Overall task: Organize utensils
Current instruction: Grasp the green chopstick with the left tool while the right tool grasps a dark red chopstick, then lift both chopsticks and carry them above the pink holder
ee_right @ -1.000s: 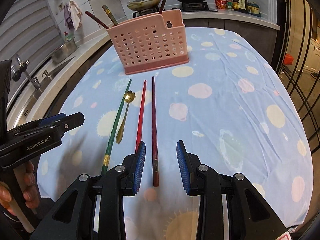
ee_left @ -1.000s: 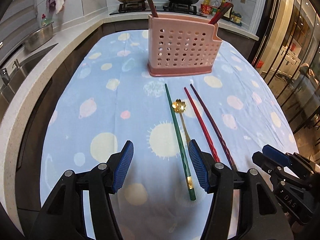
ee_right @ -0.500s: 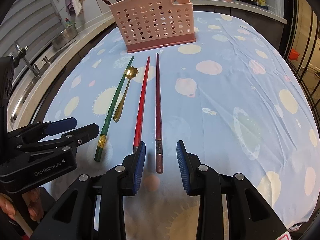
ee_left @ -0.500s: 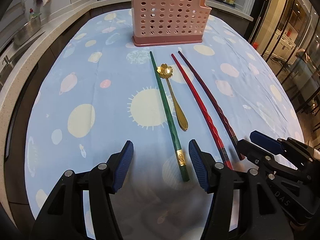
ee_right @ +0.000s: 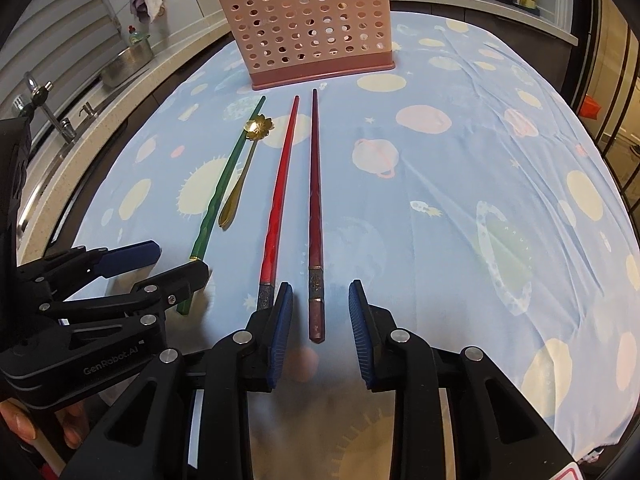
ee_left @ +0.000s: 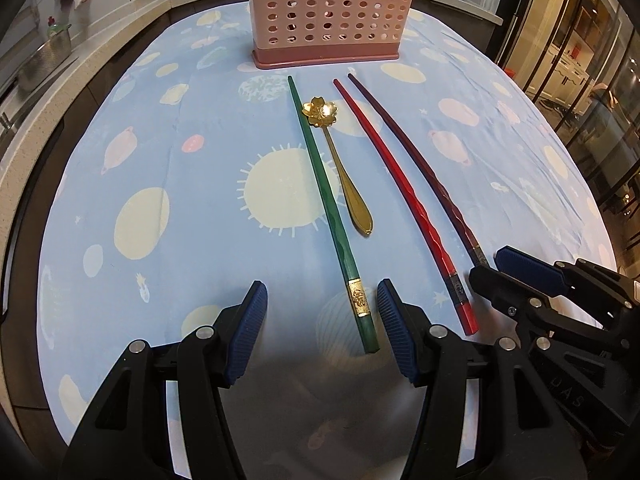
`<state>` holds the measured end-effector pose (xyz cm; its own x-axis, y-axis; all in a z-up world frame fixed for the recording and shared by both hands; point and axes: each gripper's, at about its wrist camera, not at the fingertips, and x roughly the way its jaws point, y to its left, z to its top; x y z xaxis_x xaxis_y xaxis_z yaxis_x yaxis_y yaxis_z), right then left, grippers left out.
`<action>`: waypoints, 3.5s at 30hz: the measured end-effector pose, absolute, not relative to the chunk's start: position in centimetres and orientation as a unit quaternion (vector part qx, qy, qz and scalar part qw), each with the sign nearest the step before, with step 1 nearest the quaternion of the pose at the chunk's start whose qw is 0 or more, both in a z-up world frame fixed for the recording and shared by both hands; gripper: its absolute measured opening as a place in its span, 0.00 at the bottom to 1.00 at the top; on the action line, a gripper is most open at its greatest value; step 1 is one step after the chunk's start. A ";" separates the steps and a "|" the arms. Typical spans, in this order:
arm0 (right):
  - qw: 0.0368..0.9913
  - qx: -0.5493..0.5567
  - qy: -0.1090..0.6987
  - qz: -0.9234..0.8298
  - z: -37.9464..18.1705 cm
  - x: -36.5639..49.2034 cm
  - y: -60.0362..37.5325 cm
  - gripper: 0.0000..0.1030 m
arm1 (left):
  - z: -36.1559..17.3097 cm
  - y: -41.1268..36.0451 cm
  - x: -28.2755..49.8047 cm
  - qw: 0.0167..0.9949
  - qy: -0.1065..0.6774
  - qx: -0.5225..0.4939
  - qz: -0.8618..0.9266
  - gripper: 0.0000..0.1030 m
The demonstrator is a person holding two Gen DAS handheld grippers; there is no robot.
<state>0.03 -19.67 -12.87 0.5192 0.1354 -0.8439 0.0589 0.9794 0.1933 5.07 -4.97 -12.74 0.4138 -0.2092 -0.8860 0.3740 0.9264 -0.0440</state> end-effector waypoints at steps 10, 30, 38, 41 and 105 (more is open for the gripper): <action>0.868 0.093 0.488 0.013 -13.1 -0.1 -19.9 0.16 | -12.9 -4.8 4.8 0.842 0.503 0.087 -0.172 0.45; 0.883 0.102 0.458 0.000 -10.8 -1.2 -21.2 0.07 | -10.2 -1.5 4.8 0.859 0.485 0.042 -0.156 0.07; 0.904 0.124 0.409 -0.001 -6.4 -1.4 -22.5 0.07 | -6.0 -0.2 5.3 0.882 0.449 0.023 -0.144 0.07; 0.914 0.132 0.383 -0.003 -4.3 -1.4 -23.3 0.07 | -4.3 0.0 5.6 0.889 0.434 0.020 -0.143 0.07; 0.972 0.149 0.183 0.000 13.4 20.7 -26.1 0.07 | 14.5 -6.7 23.5 0.958 0.234 0.008 -0.168 0.07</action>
<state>20.71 -26.13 13.38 0.9329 0.0540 -0.3561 0.0554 0.9554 0.2901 23.53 -6.69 14.48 0.8342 -0.3186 -0.4502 0.3258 0.9433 -0.0637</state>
